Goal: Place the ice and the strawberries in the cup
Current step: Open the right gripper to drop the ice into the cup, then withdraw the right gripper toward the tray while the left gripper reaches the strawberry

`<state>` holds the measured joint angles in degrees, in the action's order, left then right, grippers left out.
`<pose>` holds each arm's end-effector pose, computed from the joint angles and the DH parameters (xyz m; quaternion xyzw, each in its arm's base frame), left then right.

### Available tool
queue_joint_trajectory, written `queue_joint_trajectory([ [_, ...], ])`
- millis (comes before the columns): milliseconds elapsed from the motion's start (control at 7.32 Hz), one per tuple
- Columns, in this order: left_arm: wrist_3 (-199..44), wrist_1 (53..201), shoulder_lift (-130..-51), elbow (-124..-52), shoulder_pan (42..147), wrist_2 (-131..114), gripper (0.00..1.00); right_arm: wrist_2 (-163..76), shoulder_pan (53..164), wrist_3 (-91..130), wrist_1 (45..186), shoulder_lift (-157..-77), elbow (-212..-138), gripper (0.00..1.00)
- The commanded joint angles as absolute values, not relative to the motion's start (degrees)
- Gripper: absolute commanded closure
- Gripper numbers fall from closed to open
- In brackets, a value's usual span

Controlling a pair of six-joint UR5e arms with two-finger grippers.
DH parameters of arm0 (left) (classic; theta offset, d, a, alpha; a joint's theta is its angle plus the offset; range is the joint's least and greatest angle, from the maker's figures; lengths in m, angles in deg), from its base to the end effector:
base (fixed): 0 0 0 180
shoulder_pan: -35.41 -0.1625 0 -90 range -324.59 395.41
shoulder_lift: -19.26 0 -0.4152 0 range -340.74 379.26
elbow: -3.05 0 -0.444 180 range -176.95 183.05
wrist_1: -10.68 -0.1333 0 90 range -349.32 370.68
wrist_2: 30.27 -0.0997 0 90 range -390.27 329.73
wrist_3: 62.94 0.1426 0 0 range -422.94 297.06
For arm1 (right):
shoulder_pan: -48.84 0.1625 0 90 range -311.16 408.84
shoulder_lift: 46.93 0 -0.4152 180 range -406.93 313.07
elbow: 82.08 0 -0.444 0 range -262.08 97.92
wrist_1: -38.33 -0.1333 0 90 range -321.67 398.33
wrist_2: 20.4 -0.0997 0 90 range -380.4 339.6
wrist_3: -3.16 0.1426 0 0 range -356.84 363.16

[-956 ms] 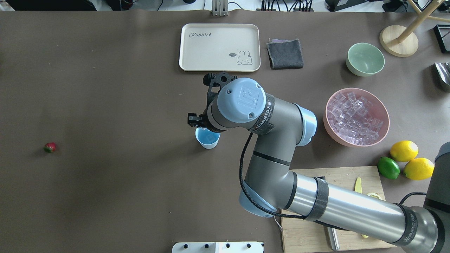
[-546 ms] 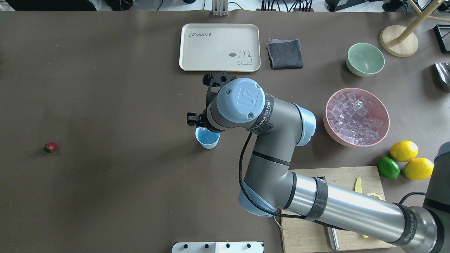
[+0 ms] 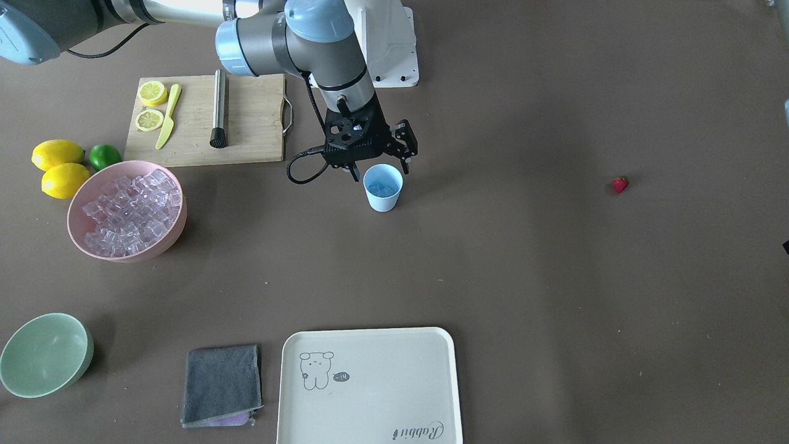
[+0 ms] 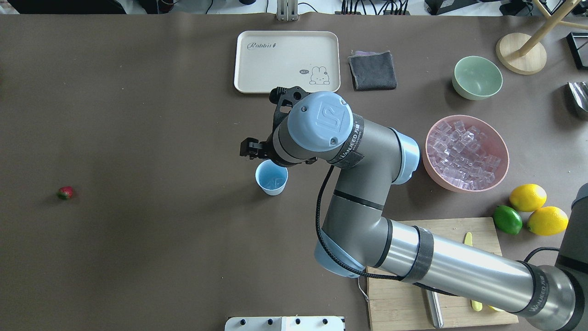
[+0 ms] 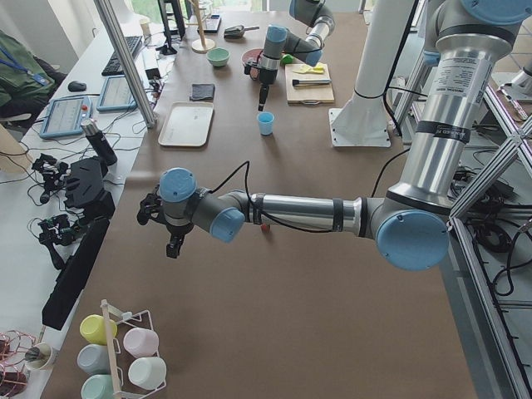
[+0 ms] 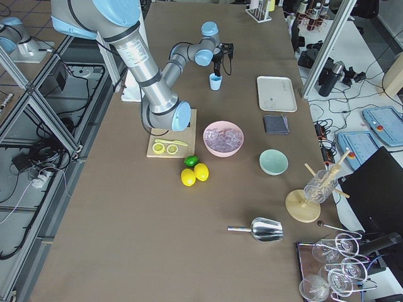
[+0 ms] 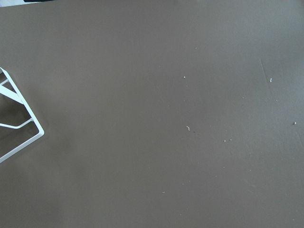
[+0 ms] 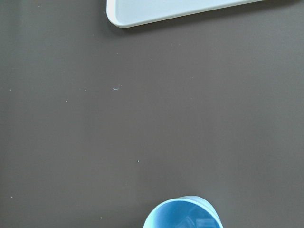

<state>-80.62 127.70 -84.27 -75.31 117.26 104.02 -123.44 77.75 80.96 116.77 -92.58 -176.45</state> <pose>0.0627 -0.6755 0.5927 0.1438 0.4075 0.0193 0.9016 -0.6105 -0.4527 0.1080 0.0832 -0.5016 0.0684 0.8584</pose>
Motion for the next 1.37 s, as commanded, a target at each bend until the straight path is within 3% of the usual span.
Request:
queue_joint_trajectory([
  [0,-89.1,129.1,-84.7,-77.8,115.6,104.1,0.02,-130.1,83.6,79.8,121.5,-94.5,-179.8,0.0],
  [410,-104.9,144.8,-78.4,-80.6,107.1,103.0,0.02,-134.4,90.3,72.6,121.8,-104.3,-185.1,0.0],
  [956,-115.2,146.2,-62.3,-100.4,90.5,89.1,0.02,-138.9,95.2,71.1,121.6,-109.4,-187.9,0.0],
  [1229,-115.3,145.9,-61.9,-100.2,85.5,83.1,0.03,-141.1,96.5,68.9,121.2,-111.1,-188.7,0.0],
])
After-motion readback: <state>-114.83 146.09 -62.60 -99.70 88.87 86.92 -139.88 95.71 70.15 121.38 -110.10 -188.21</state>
